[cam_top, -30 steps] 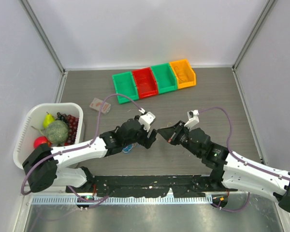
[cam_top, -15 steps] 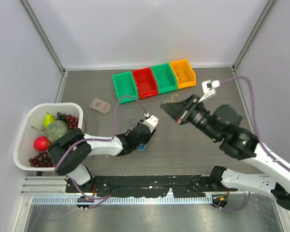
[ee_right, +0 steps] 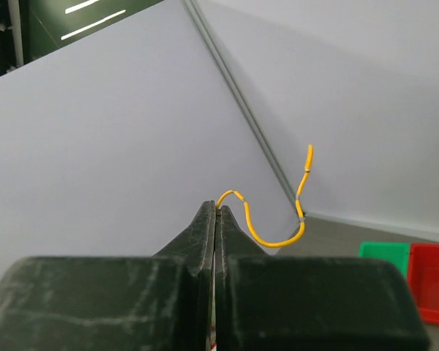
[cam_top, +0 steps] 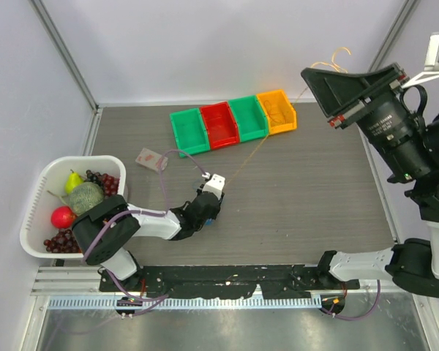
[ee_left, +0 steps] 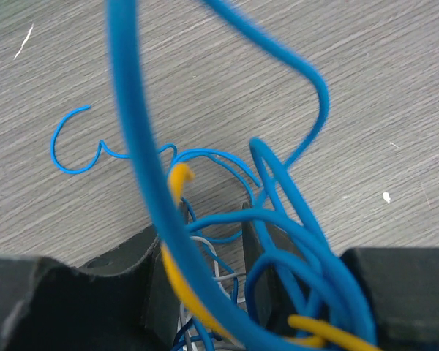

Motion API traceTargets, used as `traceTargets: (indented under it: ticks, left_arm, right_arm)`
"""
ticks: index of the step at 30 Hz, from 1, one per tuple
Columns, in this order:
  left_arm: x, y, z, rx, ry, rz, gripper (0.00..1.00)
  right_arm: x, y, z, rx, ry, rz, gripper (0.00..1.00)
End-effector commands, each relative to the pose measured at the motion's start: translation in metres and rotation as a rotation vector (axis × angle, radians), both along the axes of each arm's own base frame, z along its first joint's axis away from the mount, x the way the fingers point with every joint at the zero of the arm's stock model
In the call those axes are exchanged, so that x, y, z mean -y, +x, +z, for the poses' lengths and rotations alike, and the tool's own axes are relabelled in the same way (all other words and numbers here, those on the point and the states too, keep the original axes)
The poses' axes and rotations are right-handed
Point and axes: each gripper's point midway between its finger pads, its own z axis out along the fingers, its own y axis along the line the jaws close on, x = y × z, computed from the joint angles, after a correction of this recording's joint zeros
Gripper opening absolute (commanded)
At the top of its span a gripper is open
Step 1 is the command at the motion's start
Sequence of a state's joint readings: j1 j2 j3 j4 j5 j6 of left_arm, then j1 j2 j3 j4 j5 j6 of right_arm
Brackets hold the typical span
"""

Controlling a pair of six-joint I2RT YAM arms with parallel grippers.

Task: Untangle the cables

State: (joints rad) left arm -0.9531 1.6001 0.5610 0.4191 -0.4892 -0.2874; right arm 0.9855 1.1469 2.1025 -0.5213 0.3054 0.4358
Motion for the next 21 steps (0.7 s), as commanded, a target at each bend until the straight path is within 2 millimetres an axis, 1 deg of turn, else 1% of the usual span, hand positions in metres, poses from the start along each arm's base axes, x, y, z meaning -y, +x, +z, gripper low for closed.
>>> traceTargets:
  ticks: [1, 2, 3, 4, 6, 7, 8, 9, 10, 11, 12, 13, 14, 15, 16, 17, 18, 19, 20, 21]
  left_arm:
    - [-0.036, -0.005, -0.021, -0.038, 0.046, 0.094, 0.39]
    - [-0.038, -0.004, -0.022, -0.041, 0.044, 0.101, 0.39]
    - [-0.039, -0.004, -0.022, -0.042, 0.04, 0.108, 0.39]
    - [-0.041, -0.003, -0.022, -0.043, 0.036, 0.114, 0.39]
    - [-0.041, -0.003, -0.02, -0.052, 0.026, 0.111, 0.4]
    - [-0.04, -0.004, -0.019, -0.06, 0.019, 0.099, 0.41]
    - [-0.035, -0.007, -0.016, -0.072, 0.005, 0.069, 0.44]
    - [-0.03, -0.009, -0.013, -0.079, -0.014, 0.037, 0.47]
    - [-0.022, -0.014, -0.006, -0.086, -0.045, -0.01, 0.5]
    - [-0.017, -0.019, 0.0, -0.092, -0.075, -0.045, 0.55]
    - [-0.012, -0.022, 0.015, -0.082, -0.12, -0.078, 0.59]
    - [-0.006, -0.027, 0.027, -0.076, -0.158, -0.118, 0.64]
    - [-0.003, -0.032, 0.035, -0.077, -0.184, -0.144, 0.66]
    - [-0.003, -0.033, 0.046, -0.064, -0.211, -0.151, 0.68]
    - [-0.006, -0.036, 0.052, -0.059, -0.218, -0.151, 0.69]
    - [-0.008, -0.037, 0.059, -0.051, -0.223, -0.148, 0.69]
    - [-0.014, -0.037, 0.064, -0.039, -0.22, -0.131, 0.69]
    - [-0.02, -0.036, 0.068, -0.029, -0.212, -0.109, 0.68]
    - [-0.026, -0.035, 0.07, -0.021, -0.202, -0.09, 0.67]
    - [-0.031, -0.033, 0.071, -0.017, -0.203, -0.066, 0.66]
  right_arm:
    - [0.045, -0.02, 0.073, 0.184, 0.144, -0.075, 0.01]
    - [0.055, -0.03, 0.087, 0.222, 0.172, -0.069, 0.01]
    - [0.057, -0.033, 0.091, 0.239, 0.18, -0.065, 0.01]
    - [0.067, -0.039, 0.101, 0.27, 0.209, -0.074, 0.01]
    - [0.081, -0.046, 0.108, 0.298, 0.236, -0.095, 0.01]
    - [0.085, -0.046, 0.107, 0.295, 0.238, -0.107, 0.01]
    - [0.081, -0.041, 0.099, 0.291, 0.214, -0.117, 0.01]
    - [0.09, -0.044, 0.096, 0.285, 0.222, -0.133, 0.01]
    - [0.07, -0.028, 0.074, 0.244, 0.159, -0.138, 0.01]
    - [0.053, -0.011, 0.044, 0.186, 0.088, -0.158, 0.01]
    - [0.044, -0.002, 0.026, 0.153, 0.051, -0.167, 0.01]
    - [0.034, 0.01, -0.008, 0.1, -0.009, -0.188, 0.01]
    - [0.025, 0.018, -0.028, 0.076, -0.043, -0.195, 0.01]
    - [0.017, 0.029, -0.064, 0.031, -0.095, -0.216, 0.01]
    - [0.017, 0.035, -0.079, 0.006, -0.116, -0.241, 0.01]
    - [0.02, 0.043, -0.107, -0.037, -0.157, -0.291, 0.01]
    - [0.025, 0.048, -0.118, -0.057, -0.174, -0.331, 0.01]
    - [0.038, 0.053, -0.131, -0.079, -0.196, -0.401, 0.01]
    - [0.048, 0.053, -0.132, -0.089, -0.19, -0.442, 0.01]
    - [0.059, 0.05, -0.128, -0.077, -0.188, -0.466, 0.01]
